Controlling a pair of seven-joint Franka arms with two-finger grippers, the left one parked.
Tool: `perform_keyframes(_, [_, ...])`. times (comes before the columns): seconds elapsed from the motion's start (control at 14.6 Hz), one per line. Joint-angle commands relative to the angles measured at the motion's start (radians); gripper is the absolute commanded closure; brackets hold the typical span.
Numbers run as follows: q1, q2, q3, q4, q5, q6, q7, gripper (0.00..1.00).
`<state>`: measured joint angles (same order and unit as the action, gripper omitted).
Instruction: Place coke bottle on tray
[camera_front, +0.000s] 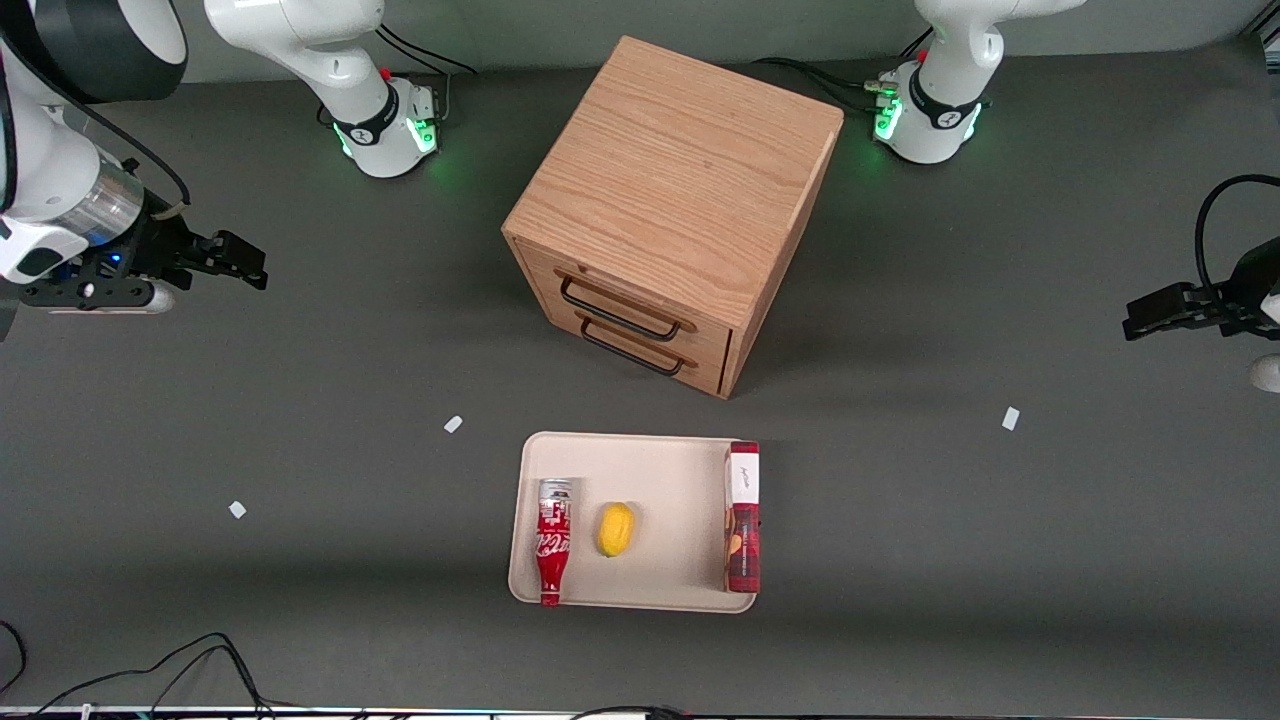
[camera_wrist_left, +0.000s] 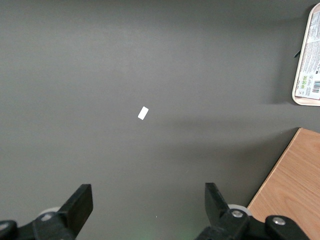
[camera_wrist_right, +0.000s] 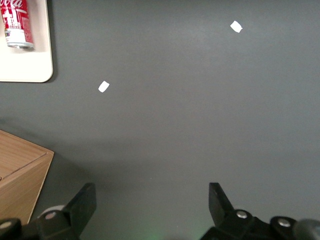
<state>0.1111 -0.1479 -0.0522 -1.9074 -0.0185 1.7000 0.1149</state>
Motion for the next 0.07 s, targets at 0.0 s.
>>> perform_keyframes(0.0, [0.002,0.042,-0.014,0.071,0.009,-0.036,-0.012,0.0])
